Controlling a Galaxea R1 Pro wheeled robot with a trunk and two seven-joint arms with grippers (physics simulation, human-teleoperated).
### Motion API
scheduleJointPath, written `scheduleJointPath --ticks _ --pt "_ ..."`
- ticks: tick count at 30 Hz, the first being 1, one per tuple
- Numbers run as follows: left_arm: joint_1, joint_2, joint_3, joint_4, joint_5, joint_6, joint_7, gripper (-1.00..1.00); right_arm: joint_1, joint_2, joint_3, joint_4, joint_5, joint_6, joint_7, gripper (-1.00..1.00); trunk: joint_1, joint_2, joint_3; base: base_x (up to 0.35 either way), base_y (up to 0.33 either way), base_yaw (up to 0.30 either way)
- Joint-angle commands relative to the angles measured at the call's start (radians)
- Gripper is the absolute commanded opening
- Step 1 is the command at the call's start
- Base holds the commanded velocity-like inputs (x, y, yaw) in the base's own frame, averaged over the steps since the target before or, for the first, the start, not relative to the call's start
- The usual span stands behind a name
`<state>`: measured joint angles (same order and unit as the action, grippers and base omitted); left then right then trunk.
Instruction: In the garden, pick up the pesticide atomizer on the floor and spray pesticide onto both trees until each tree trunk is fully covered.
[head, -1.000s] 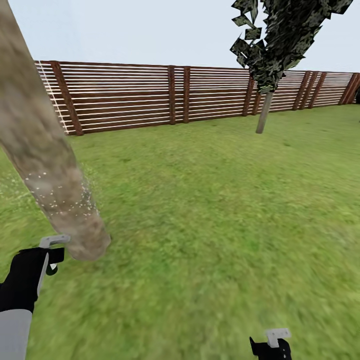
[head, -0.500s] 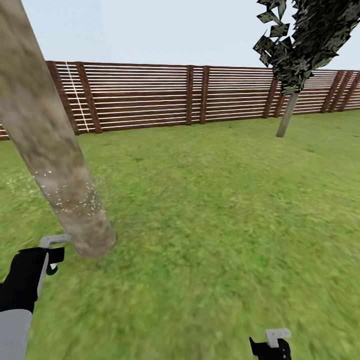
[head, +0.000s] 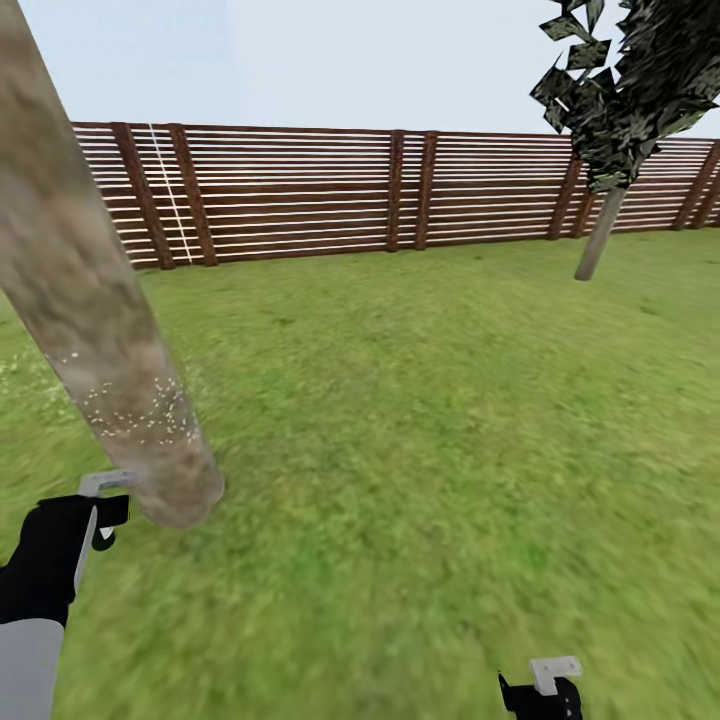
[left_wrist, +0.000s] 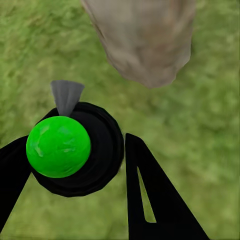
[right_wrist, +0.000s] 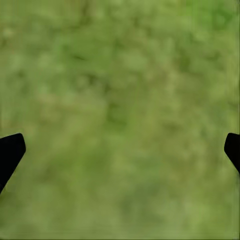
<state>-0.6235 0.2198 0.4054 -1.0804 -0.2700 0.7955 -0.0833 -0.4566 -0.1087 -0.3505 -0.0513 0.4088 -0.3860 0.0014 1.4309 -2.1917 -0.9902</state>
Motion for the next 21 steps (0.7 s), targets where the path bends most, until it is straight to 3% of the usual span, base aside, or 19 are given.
scheduleJointPath --ticks 1,6,15,16,19,21 --pt "-0.001 0.000 0.001 -0.001 -0.011 0.004 -0.009 -1.00 0.000 0.000 -0.008 0.001 0.009 -0.004 0.000 1.00 0.000 0.000 -0.001 0.297 -0.114 0.277" --pt "-0.001 0.000 0.001 -0.004 -0.012 0.004 -0.009 -1.00 0.000 0.000 -0.008 0.001 0.009 -0.004 0.000 1.00 0.000 0.000 -0.001 0.109 -0.226 0.277" --pt "0.000 -0.001 0.000 0.003 -0.011 0.002 -0.009 -1.00 0.000 0.000 -0.009 0.001 0.009 -0.005 0.000 1.00 0.000 0.000 -0.001 -0.048 -0.261 0.274" --pt "0.011 -0.007 -0.001 0.007 -0.008 -0.009 -0.009 -1.00 0.000 0.000 -0.009 0.001 0.008 -0.005 0.000 1.00 0.000 0.000 0.000 -0.260 -0.166 0.229" --pt "0.049 -0.073 0.001 0.025 -0.006 -0.148 -0.014 -1.00 0.000 0.000 -0.009 0.001 0.009 -0.005 0.000 1.00 0.000 0.000 0.001 -0.306 -0.076 0.106" --pt "0.064 -0.092 0.000 0.074 -0.003 -0.220 -0.033 -1.00 0.000 0.002 -0.009 0.002 0.009 -0.004 0.002 1.00 0.000 0.000 0.001 -0.330 -0.012 0.017"
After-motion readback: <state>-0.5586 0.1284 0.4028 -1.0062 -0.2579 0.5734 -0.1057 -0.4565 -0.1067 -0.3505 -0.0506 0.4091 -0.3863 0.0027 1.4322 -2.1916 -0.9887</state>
